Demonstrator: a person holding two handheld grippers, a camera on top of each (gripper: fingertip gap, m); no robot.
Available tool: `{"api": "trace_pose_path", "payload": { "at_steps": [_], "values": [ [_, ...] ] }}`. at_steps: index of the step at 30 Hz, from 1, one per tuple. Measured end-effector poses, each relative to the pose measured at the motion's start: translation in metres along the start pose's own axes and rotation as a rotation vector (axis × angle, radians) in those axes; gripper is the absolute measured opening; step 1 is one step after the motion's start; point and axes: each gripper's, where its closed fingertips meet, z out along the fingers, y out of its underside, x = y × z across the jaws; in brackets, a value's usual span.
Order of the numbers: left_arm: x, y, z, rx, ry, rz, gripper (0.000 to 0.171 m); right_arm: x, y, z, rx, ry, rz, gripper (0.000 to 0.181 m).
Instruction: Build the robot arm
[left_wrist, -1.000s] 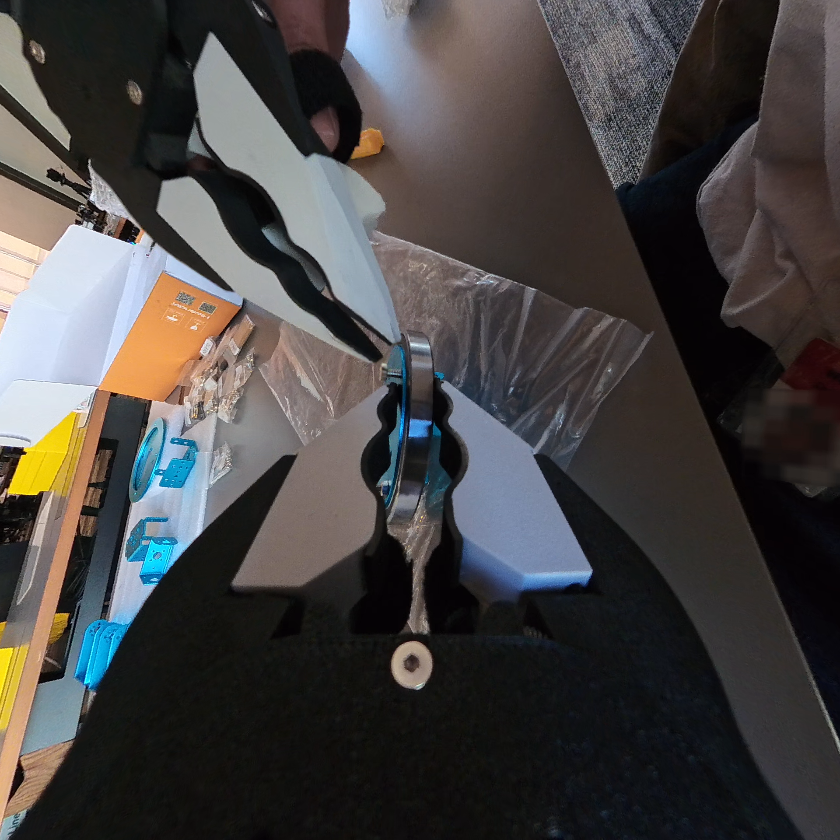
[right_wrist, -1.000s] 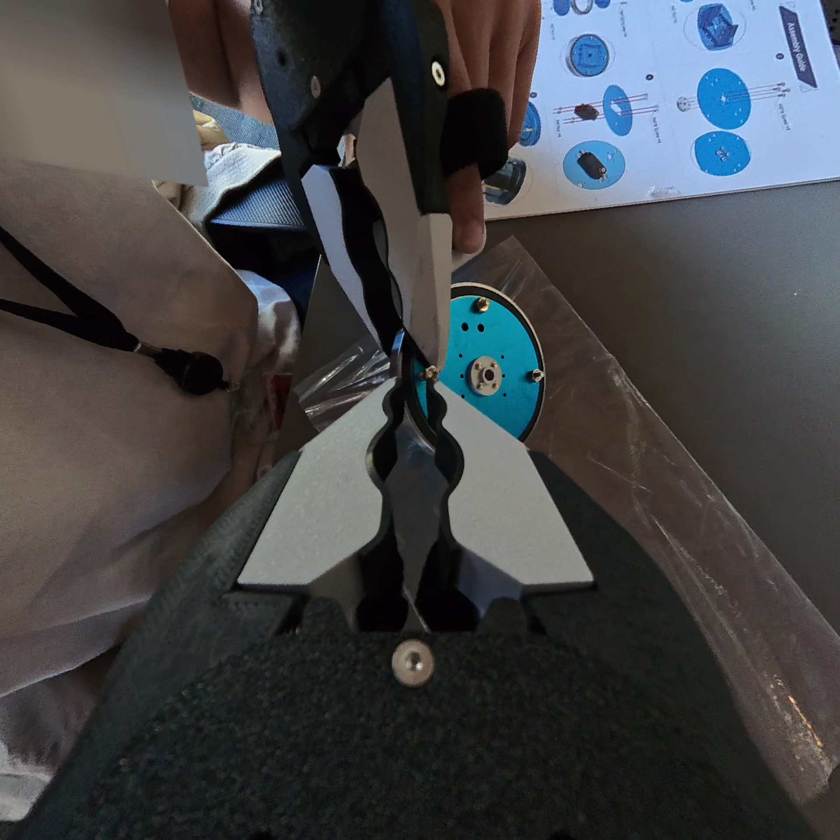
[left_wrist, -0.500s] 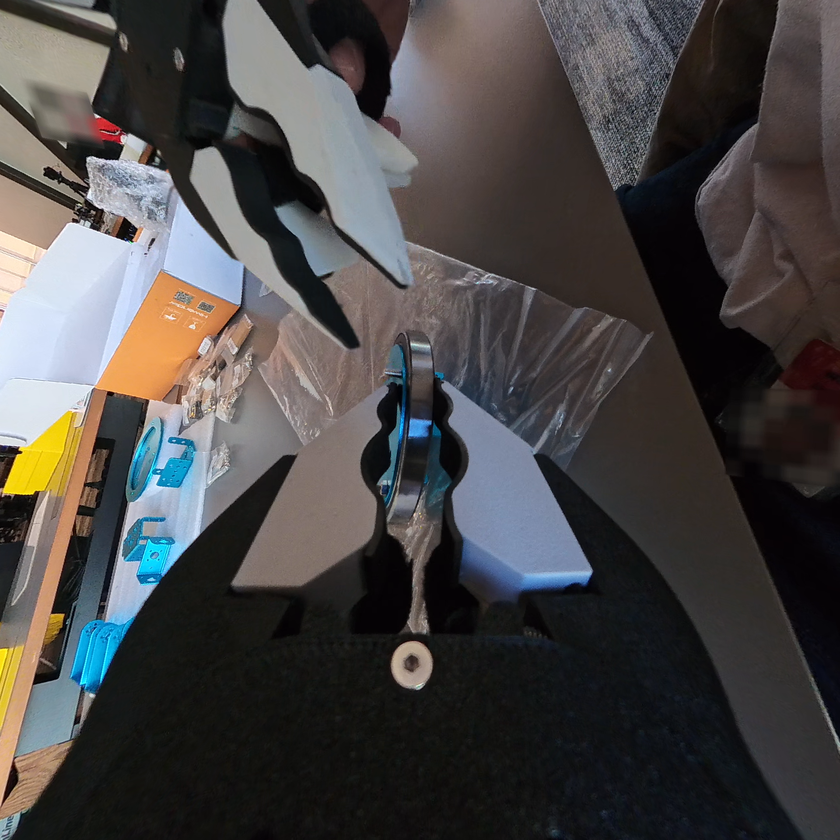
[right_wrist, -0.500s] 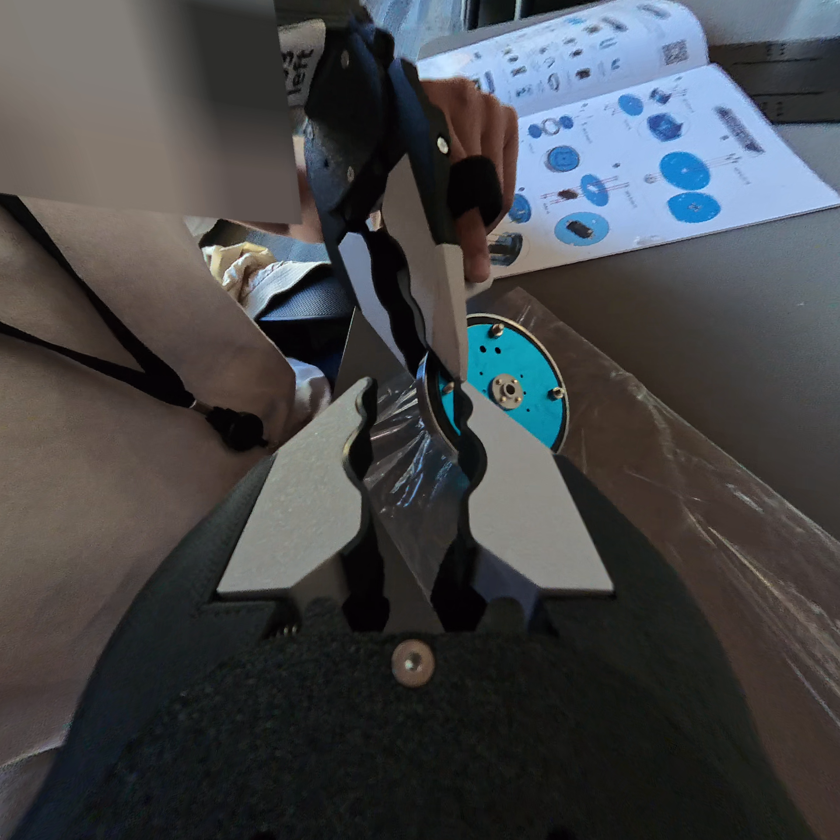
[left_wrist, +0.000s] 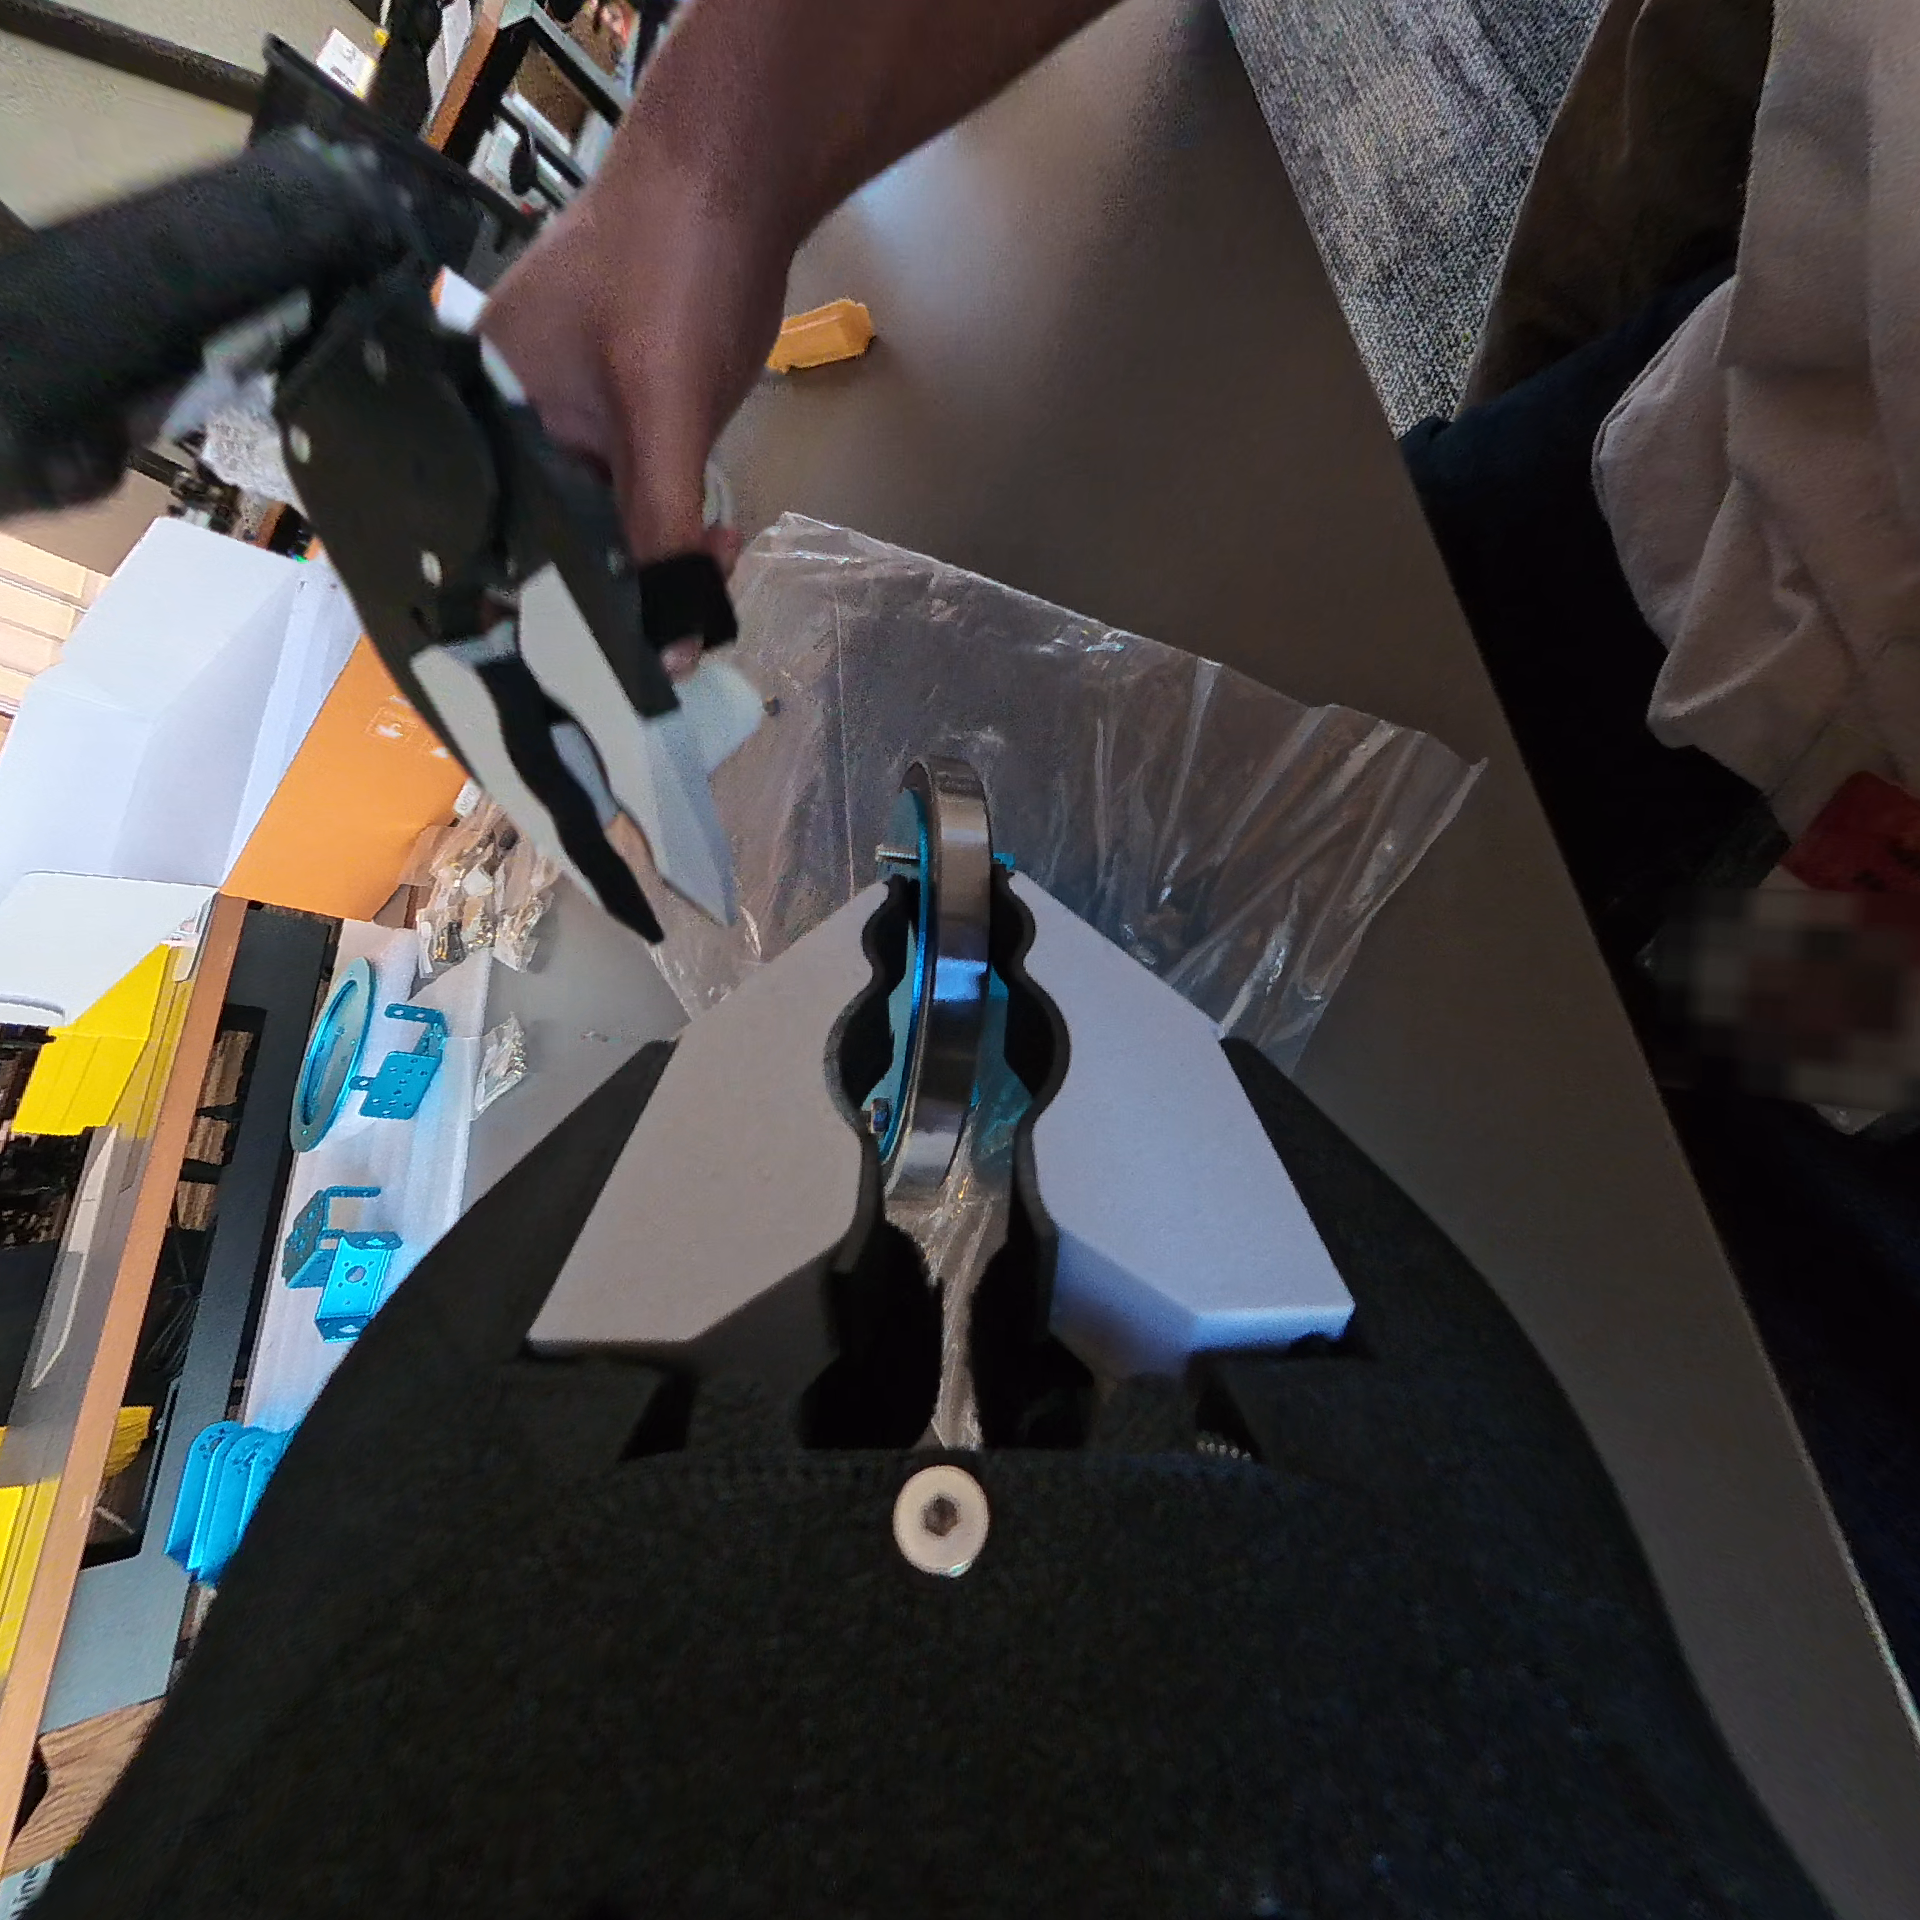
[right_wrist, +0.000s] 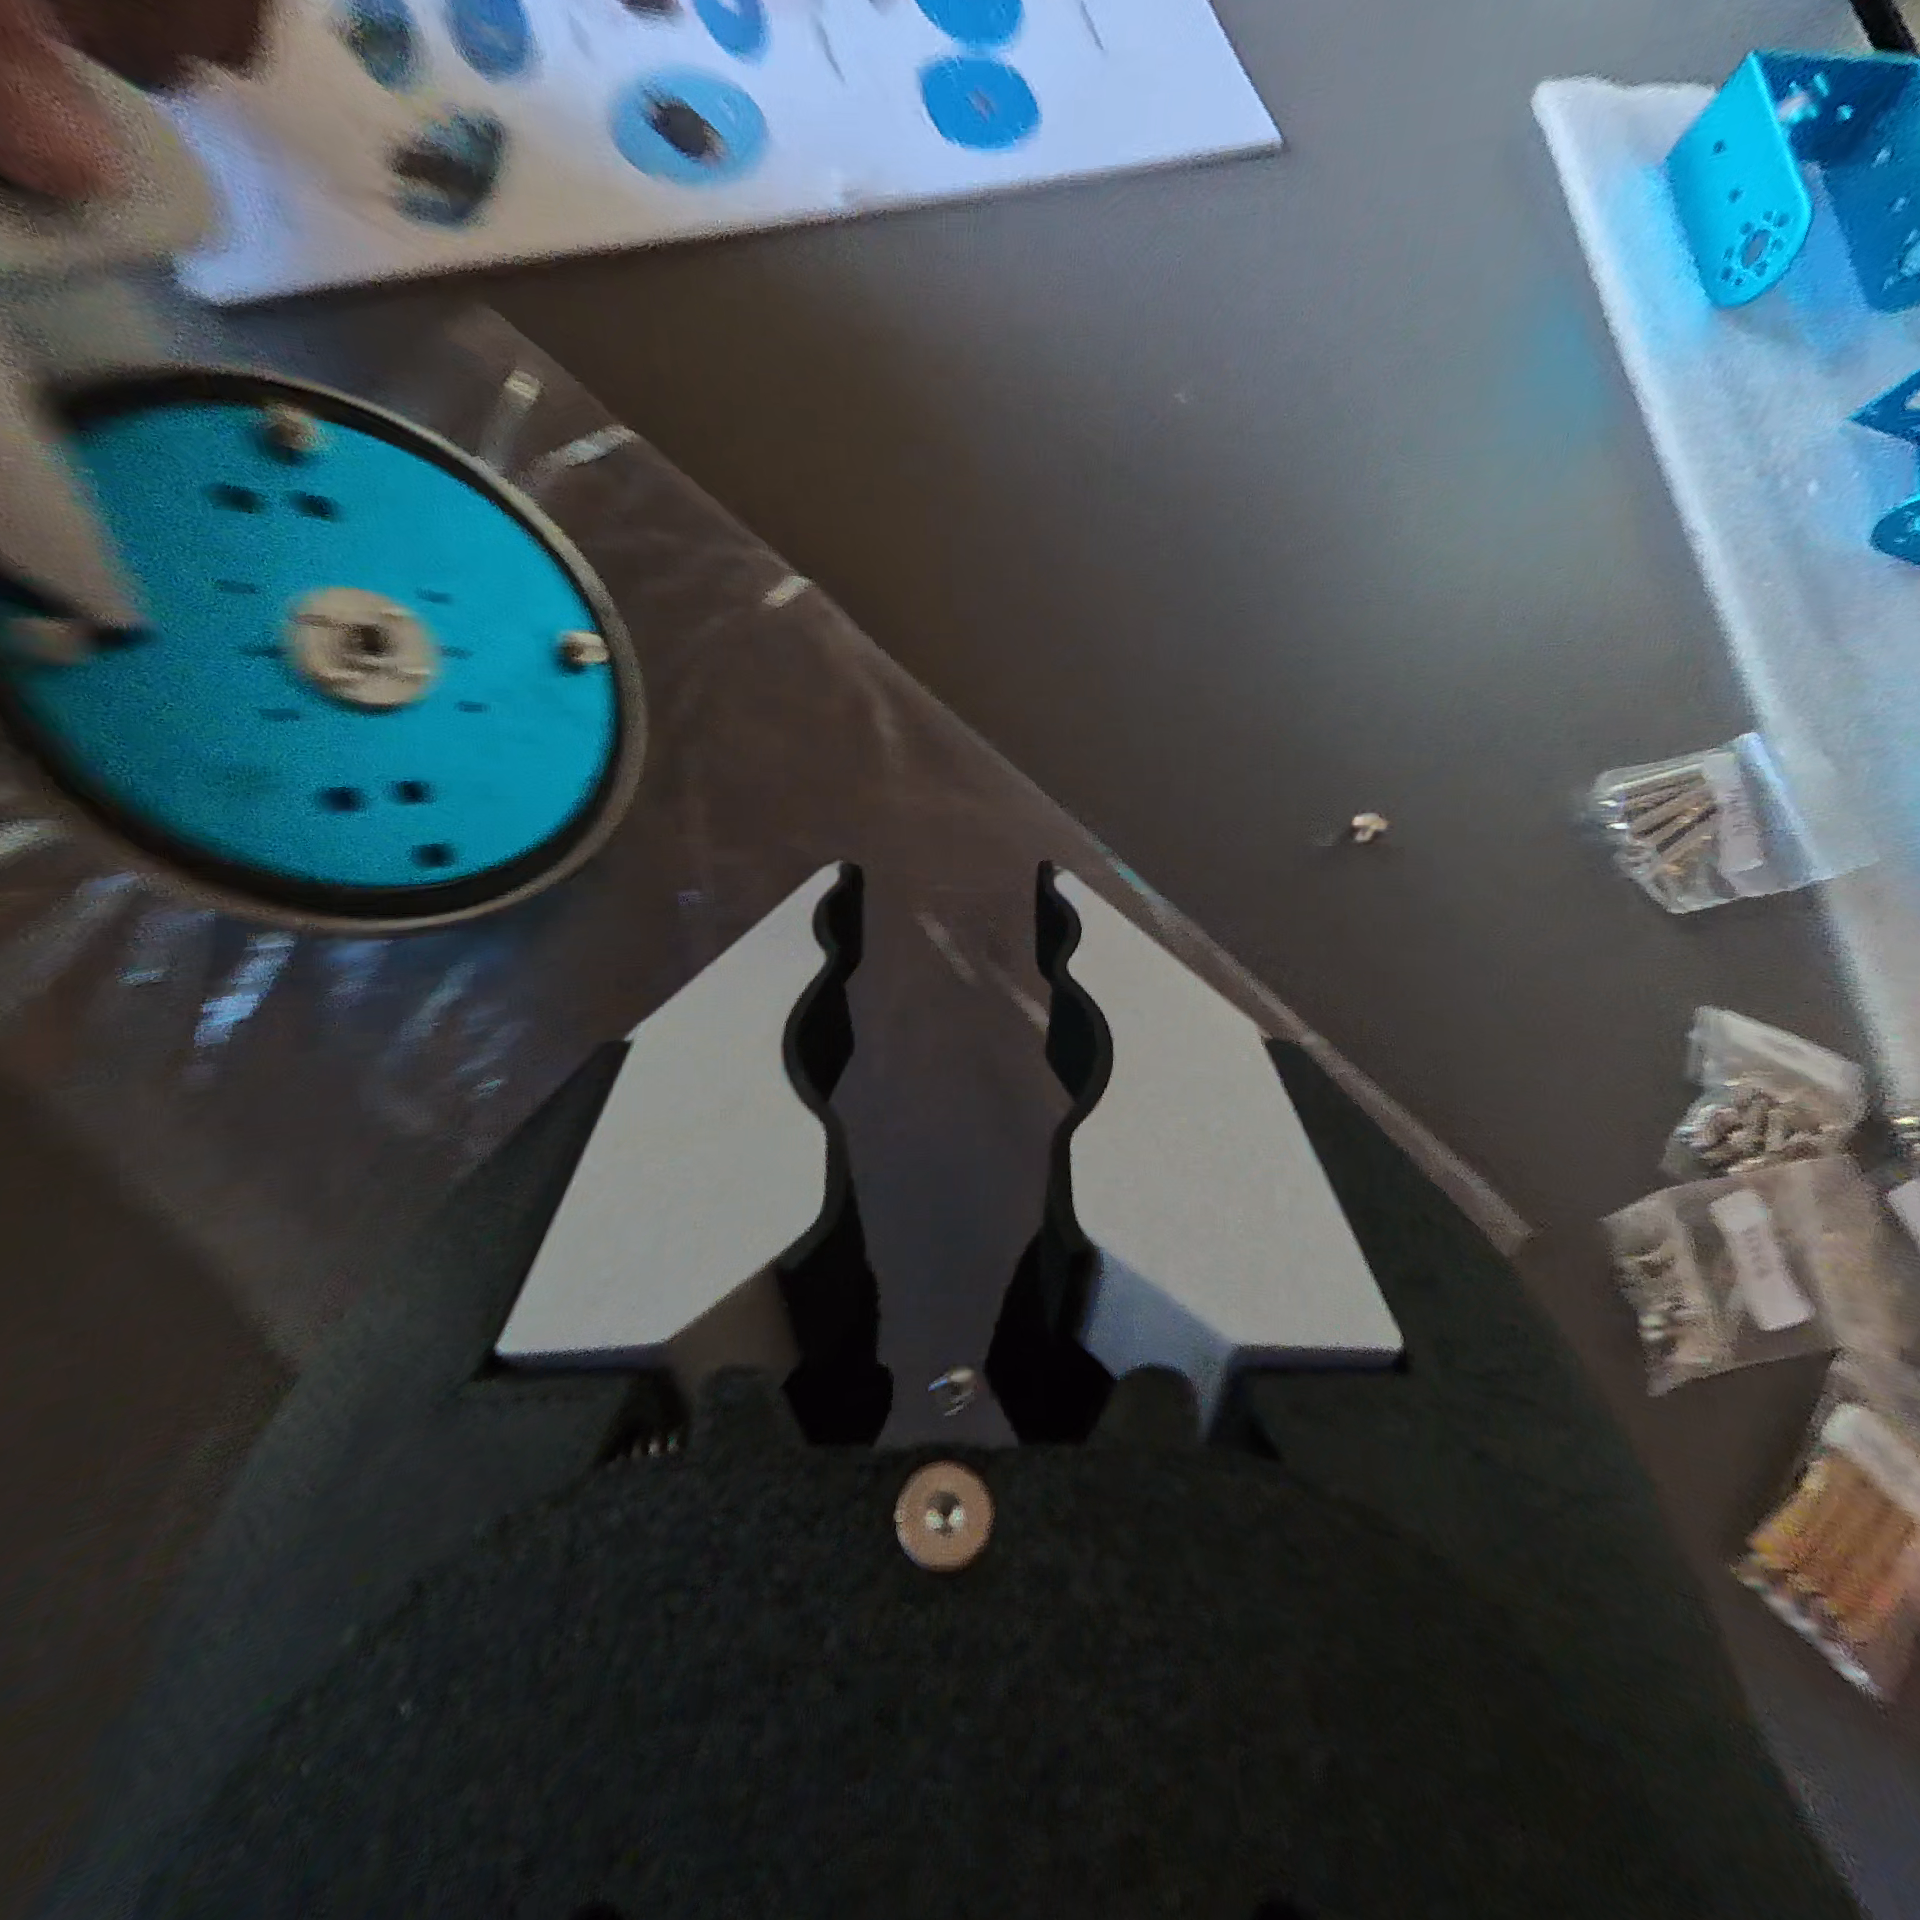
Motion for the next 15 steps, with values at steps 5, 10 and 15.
{"api": "trace_pose_path", "payload": {
  "at_steps": [5,10,15],
  "values": [
    [0.000,0.000,0.000,0.006,0.004,-0.008,0.015,0.055,0.006,0.013,-0.104,0.042,-0.033,0.033],
    [0.000,0.000,0.000,0.009,0.009,-0.012,0.015,0.122,0.010,0.014,-0.106,0.089,0.026,0.034],
    [0.000,0.000,0.000,0.012,0.015,-0.021,0.015,0.132,0.013,0.030,-0.150,0.040,0.012,0.029]
  ]
}}
